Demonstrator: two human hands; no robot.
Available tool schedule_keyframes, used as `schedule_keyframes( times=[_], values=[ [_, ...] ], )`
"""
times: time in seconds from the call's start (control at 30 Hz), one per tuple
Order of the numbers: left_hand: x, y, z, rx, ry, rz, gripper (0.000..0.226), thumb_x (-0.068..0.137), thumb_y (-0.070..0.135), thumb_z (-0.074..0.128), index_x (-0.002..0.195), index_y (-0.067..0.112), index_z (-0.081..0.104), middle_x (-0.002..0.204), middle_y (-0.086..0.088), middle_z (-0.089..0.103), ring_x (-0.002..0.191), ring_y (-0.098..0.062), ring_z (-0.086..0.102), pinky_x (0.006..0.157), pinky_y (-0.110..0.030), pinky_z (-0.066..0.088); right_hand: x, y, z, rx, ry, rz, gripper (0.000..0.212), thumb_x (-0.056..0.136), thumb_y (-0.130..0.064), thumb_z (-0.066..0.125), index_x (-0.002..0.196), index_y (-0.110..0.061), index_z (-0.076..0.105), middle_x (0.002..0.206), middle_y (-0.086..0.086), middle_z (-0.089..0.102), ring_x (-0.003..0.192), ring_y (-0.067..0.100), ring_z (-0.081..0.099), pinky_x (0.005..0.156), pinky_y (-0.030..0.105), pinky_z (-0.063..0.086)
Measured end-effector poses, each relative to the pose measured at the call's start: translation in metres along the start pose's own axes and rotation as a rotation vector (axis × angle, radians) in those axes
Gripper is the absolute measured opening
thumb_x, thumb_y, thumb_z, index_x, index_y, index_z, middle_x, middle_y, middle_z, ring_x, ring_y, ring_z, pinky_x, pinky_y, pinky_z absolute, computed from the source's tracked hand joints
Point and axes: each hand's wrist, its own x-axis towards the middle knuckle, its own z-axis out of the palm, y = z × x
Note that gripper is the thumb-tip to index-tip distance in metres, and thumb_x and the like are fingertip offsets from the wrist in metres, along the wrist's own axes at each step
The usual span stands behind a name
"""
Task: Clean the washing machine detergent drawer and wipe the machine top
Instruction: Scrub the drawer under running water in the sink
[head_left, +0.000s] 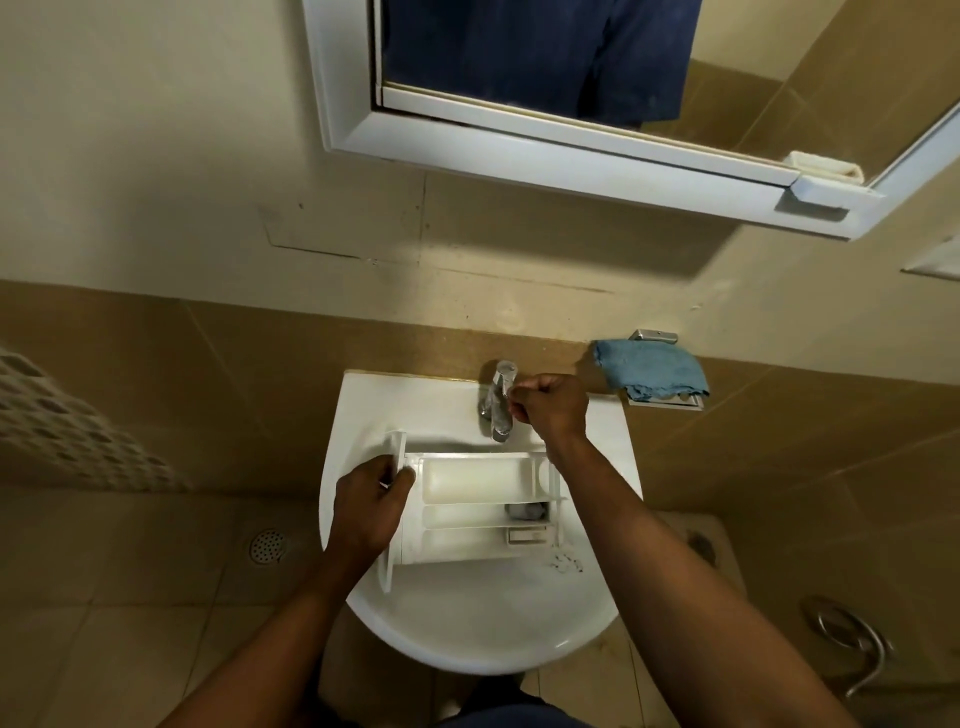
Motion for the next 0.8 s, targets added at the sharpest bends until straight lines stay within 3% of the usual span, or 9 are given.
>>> schedule_keyframes(
  times=[0.1,0.2,0.3,0.37,0.47,0.53,0.63,0.8],
  values=[
    [0.001,0.002,0.000,0.004,-0.008,-0.007,0.022,0.097,0.024,0.064,0.084,0.007,0.071,0.076,-0.002,0.069,0.075,-0.018,0.065,0.070,-0.033,0.050,0.002,0.002,-0.020,-0.086,-0.101,-0.006,0.009,0.087,0.000,0.072,0.086,-0.007,0.079,0.083,0.015,0.077,0.066,0.022,0.071,0.060,0.029,0.056],
    [0.001,0.003,-0.003,0.008,-0.012,-0.001,0.020,0.096,0.023,0.066,0.083,0.008,0.071,0.076,-0.002,0.069,0.075,-0.018,0.065,0.072,-0.036,0.051,0.005,0.026,-0.055,-0.274,-0.005,-0.064,0.025,0.089,-0.008,0.070,0.073,-0.025,0.077,0.080,0.003,0.078,0.072,0.020,0.074,0.072,0.038,0.059],
    [-0.001,0.004,-0.004,-0.040,-0.031,0.005,0.019,0.094,0.026,0.067,0.086,0.009,0.072,0.077,-0.002,0.070,0.076,-0.020,0.066,0.074,-0.040,0.053,-0.011,0.053,-0.084,-0.247,-0.018,0.136,0.016,0.093,-0.026,0.070,0.083,-0.016,0.078,0.083,0.008,0.079,0.074,0.023,0.073,0.078,0.043,0.060],
    [-0.005,0.007,-0.003,-0.080,-0.041,0.020,0.028,0.088,0.037,0.065,0.088,0.009,0.073,0.078,-0.003,0.071,0.076,-0.022,0.066,0.074,-0.042,0.054,-0.026,0.066,-0.095,-0.222,-0.109,0.334,0.039,0.097,-0.044,0.064,0.089,-0.008,0.075,0.085,0.011,0.079,0.074,0.024,0.071,0.074,0.038,0.057],
    [-0.008,0.010,0.000,-0.118,-0.080,0.022,0.039,0.082,0.047,0.061,0.091,0.011,0.074,0.081,-0.004,0.072,0.079,-0.024,0.068,0.077,-0.045,0.057,-0.036,0.077,-0.102,-0.119,-0.181,0.417,0.051,0.099,-0.053,0.056,0.088,-0.007,0.074,0.080,0.011,0.076,0.071,0.024,0.071,0.077,0.040,0.058],
    [-0.008,0.010,0.001,-0.156,-0.107,0.018,0.044,0.080,0.057,0.063,0.092,0.016,0.075,0.083,-0.004,0.074,0.081,-0.026,0.070,0.078,-0.051,0.059,-0.043,0.078,-0.102,-0.037,-0.215,0.336,0.052,0.101,-0.050,0.054,0.092,-0.005,0.078,0.088,0.011,0.078,0.078,0.024,0.074,0.081,0.039,0.057],
    [-0.007,0.009,-0.001,-0.215,-0.107,0.049,0.044,0.078,0.063,0.066,0.098,0.026,0.075,0.088,0.000,0.076,0.085,-0.027,0.072,0.075,-0.056,0.060,-0.055,0.071,-0.102,0.128,-0.166,0.121,0.036,0.099,-0.035,0.064,0.100,-0.002,0.078,0.094,0.016,0.078,0.086,0.025,0.075,0.080,0.033,0.060],
    [-0.008,0.013,-0.004,-0.115,-0.152,0.165,0.047,0.070,0.032,0.073,0.115,0.020,0.068,0.103,0.005,0.073,0.095,-0.014,0.068,0.084,-0.044,0.060,-0.056,0.077,-0.105,0.131,-0.171,0.097,0.013,0.095,-0.010,0.066,0.091,-0.002,0.076,0.092,0.010,0.078,0.096,0.033,0.072,0.089,0.042,0.056]
  ],
)
